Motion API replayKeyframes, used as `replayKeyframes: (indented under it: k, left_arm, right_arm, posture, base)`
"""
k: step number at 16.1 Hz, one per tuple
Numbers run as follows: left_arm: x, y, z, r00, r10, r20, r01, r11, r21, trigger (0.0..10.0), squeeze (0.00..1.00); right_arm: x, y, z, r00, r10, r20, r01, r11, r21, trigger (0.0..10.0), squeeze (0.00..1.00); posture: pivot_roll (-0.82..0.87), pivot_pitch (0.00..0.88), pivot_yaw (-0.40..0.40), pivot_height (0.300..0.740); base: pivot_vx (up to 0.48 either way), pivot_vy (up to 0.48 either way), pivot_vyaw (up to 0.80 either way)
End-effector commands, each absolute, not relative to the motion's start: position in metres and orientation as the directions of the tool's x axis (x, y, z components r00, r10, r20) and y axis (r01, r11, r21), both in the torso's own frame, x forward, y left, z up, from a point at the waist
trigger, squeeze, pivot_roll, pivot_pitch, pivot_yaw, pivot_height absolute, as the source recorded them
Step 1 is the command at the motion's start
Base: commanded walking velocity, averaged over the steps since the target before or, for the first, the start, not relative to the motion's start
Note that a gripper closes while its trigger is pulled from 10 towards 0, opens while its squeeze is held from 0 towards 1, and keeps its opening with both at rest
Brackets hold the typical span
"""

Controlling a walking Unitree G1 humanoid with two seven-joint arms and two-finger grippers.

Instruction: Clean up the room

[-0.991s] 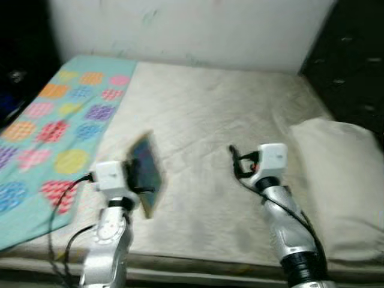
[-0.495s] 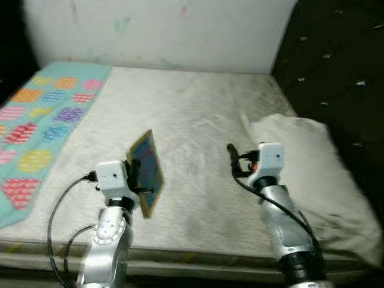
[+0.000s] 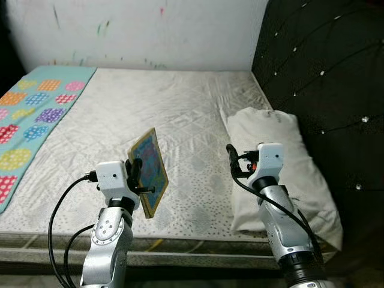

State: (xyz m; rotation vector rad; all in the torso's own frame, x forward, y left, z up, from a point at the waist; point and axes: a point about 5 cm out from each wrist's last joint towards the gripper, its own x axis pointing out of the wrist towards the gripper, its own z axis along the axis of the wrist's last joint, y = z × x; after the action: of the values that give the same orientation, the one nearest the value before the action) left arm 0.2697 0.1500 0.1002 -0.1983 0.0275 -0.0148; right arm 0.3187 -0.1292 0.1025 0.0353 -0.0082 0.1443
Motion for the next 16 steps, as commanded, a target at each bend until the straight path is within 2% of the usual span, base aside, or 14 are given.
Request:
replayKeyframes:
  k: [1, 6, 12, 16]
  left_arm:
    - [0.2717, 0.1541, 0.1130, 0.999, -0.013, 0.041, 0.020, 0.982, -0.190, 10.0, 0.00]
    - [0.2722, 0.1541, 0.1127, 0.999, -0.016, 0.040, 0.023, 0.982, -0.187, 10.0, 0.00]
    - [0.2714, 0.1523, 0.1142, 0.998, -0.033, 0.054, 0.043, 0.979, -0.199, 10.0, 0.00]
    - [0.2712, 0.1535, 0.1106, 1.000, -0.002, 0.025, 0.007, 0.979, -0.206, 10.0, 0.00]
  right_arm:
    - [0.3218, -0.1251, 0.1085, 0.988, 0.150, 0.031, -0.151, 0.988, 0.036, 10.0, 0.00]
    - [0.3229, -0.1247, 0.1089, 0.988, 0.152, 0.030, -0.153, 0.987, 0.039, 10.0, 0.00]
    - [0.3235, -0.1241, 0.1099, 0.988, 0.153, 0.035, -0.154, 0.987, 0.042, 10.0, 0.00]
    - [0.3232, -0.1248, 0.1091, 0.989, 0.146, 0.031, -0.147, 0.989, 0.030, 10.0, 0.00]
  posture:
    - [-0.07, 0.000, -0.024, 0.740]
    - [-0.06, 0.000, -0.027, 0.740]
    - [-0.06, 0.000, -0.026, 0.740]
    - [-0.06, 0.000, -0.025, 0.740]
  base:
    - [0.000, 0.000, 0.00]
    - [0.000, 0.000, -0.25]
    - [0.307, 0.000, 0.00]
    - [0.000, 0.000, 0.00]
